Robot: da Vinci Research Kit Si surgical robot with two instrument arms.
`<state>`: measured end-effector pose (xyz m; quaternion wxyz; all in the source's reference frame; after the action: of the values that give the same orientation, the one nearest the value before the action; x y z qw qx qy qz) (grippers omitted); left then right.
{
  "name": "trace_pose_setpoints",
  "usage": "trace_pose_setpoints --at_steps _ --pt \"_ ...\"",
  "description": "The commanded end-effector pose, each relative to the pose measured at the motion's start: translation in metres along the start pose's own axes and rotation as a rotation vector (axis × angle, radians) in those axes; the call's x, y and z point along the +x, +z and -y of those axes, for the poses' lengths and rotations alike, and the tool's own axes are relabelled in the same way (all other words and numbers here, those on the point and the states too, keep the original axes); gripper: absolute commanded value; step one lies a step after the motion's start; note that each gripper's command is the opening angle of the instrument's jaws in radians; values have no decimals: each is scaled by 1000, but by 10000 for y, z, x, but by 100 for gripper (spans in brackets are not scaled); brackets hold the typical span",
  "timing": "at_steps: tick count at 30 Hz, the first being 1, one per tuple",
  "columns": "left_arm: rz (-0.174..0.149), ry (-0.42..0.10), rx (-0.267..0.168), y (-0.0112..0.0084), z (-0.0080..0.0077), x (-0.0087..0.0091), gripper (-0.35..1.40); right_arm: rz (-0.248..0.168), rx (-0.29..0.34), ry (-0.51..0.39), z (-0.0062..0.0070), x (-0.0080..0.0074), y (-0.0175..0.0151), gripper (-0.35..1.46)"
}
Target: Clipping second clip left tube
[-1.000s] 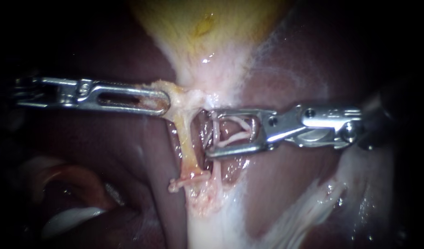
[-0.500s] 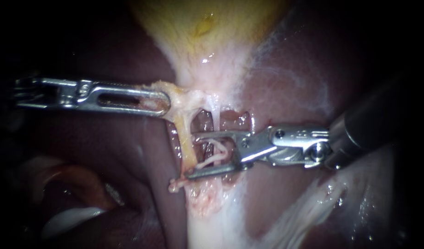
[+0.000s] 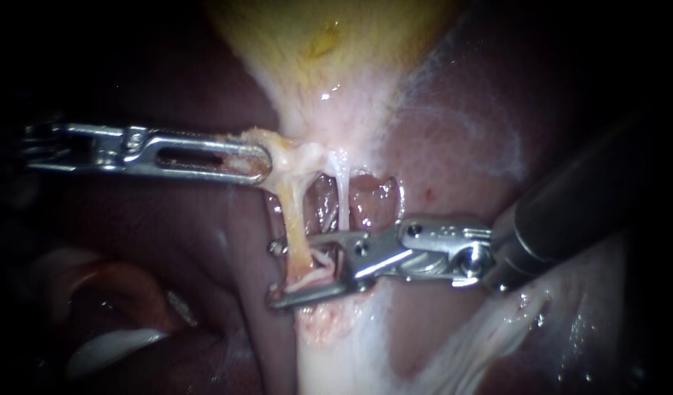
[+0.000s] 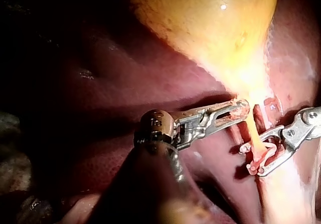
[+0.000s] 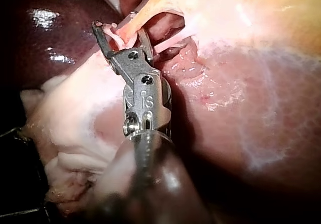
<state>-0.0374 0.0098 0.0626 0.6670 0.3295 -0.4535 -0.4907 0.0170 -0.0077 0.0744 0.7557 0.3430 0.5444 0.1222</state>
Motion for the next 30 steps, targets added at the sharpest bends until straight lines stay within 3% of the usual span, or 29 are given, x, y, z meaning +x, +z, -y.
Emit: trace_pose_setpoints --at_steps 1,7,17,20,22,30 --pt "0 0 -1 1 0 0 -35 1 1 3 0 -1 2 37" --pt "0 0 -1 1 0 0 -35 -33 3 60 -1 -2 3 20" --pt "0 -1 -1 1 0 0 -35 -55 7 106 -4 -3 -1 -14" --pt "0 -1 -1 1 0 0 -35 -57 8 111 -4 -4 -1 -34" --pt "0 -1 -1 1 0 0 -35 -60 10 128 -3 -5 -3 -35" --pt "0 0 -1 1 0 0 -35 13 10 130 0 -10 -9 -35"
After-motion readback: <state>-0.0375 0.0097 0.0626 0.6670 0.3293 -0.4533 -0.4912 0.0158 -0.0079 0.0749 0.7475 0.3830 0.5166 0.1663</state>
